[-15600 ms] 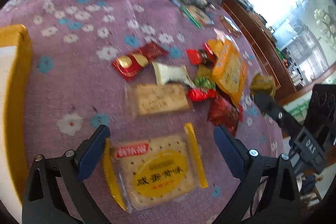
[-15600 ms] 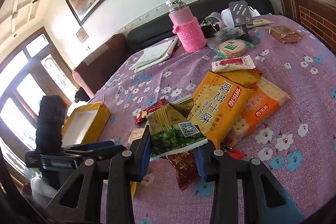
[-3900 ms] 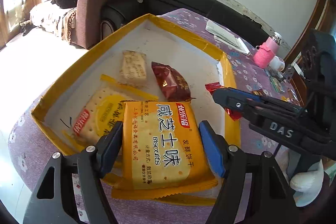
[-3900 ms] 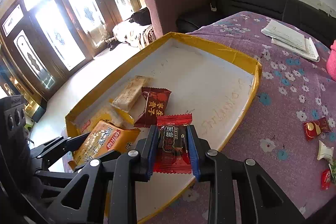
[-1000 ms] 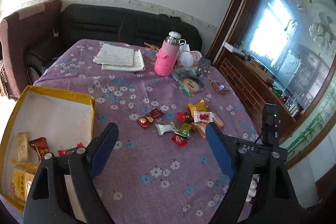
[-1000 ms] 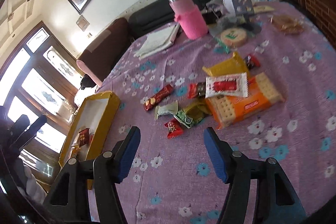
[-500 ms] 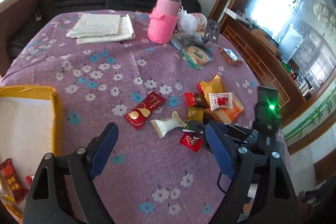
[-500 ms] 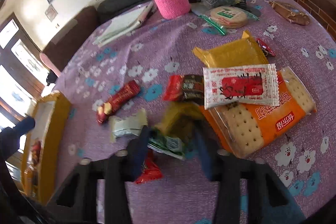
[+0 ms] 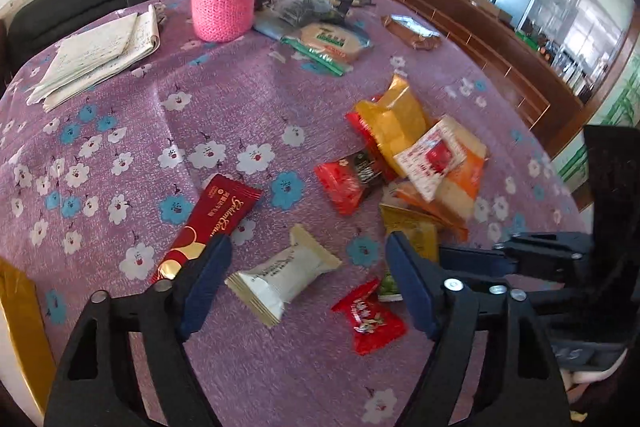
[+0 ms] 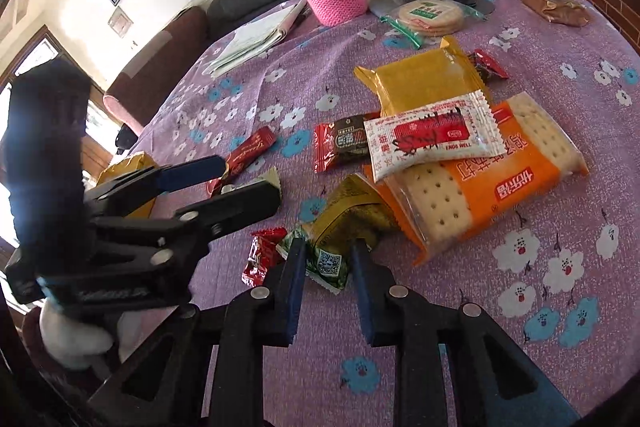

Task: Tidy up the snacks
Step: 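Grasp the white wrapped biscuit with the left gripper while the right grasps the green-and-yellow pack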

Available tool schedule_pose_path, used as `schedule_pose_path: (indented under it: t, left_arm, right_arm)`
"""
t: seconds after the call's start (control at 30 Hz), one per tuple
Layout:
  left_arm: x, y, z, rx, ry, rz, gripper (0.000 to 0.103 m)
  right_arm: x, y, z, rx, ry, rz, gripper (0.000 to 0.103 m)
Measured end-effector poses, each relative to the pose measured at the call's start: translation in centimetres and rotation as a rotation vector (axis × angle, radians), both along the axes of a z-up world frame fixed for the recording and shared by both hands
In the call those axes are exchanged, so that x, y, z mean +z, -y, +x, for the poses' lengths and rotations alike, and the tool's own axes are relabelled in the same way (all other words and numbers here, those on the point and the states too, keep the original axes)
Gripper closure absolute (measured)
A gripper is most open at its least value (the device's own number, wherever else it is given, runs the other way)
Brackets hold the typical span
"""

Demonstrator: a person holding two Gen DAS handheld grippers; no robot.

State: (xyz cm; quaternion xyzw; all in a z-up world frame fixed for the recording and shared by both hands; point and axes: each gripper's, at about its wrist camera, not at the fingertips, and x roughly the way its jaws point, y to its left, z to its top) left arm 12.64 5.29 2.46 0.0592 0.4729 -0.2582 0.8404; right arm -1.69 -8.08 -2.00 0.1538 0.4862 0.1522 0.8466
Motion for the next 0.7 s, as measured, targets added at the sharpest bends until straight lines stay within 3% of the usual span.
schedule_pose_path:
  t: [0.03, 0.1, 0.13, 0.23, 0.37, 0.5, 0.57, 0.63, 0.7]
  left_arm:
    - [-0.2, 0.0, 0.1, -0.006, -0.005, 0.006, 0.031]
    - [-0.9, 0.1, 0.5, -0.025, -0.038, 0.003, 0.049]
    - [-0.9, 0.2, 0.4, -0.029, -0.029, 0.013, 0.051]
    - [-0.9, 0.8, -0.1, -0.048, -0.017, 0.041, 0.073]
    - [-0.9, 1.3, -1.0, -0.017, 0.003, 0.086, 0.073]
    - [-0.4, 0.1, -2.7, 0.045, 0.008, 0.048, 0.073]
    - [0.2, -1.0, -4.0, 0.076, 0.011, 0.01, 0.073]
    - [1.1, -2.2, -5.5, 0.113, 0.022, -0.024, 0.073]
    - [1.8, -3.4, -7.0, 0.145, 0.037, -0.052, 0.073]
  right_arm:
    - [0.0, 0.3, 0.0, 0.003, -0.007, 0.012, 0.079]
    - [0.0, 0.5, 0.1, 0.018, -0.021, 0.011, 0.079]
    - [0.0, 0.6, 0.0, 0.023, -0.028, 0.015, 0.079]
    - [-0.1, 0.9, -0.1, 0.037, -0.041, 0.019, 0.079]
    - [-0.2, 0.9, -0.1, 0.04, -0.04, 0.024, 0.078]
    - [-0.6, 1.1, 0.0, 0.04, -0.046, 0.041, 0.071]
    - [-0.6, 1.3, 0.2, 0.042, -0.044, 0.083, 0.064]
    - [-0.7, 1.5, 0.3, 0.045, -0.035, 0.142, 0.046]
    - [-0.8, 1.4, 0.3, 0.038, -0.023, 0.169, 0.04]
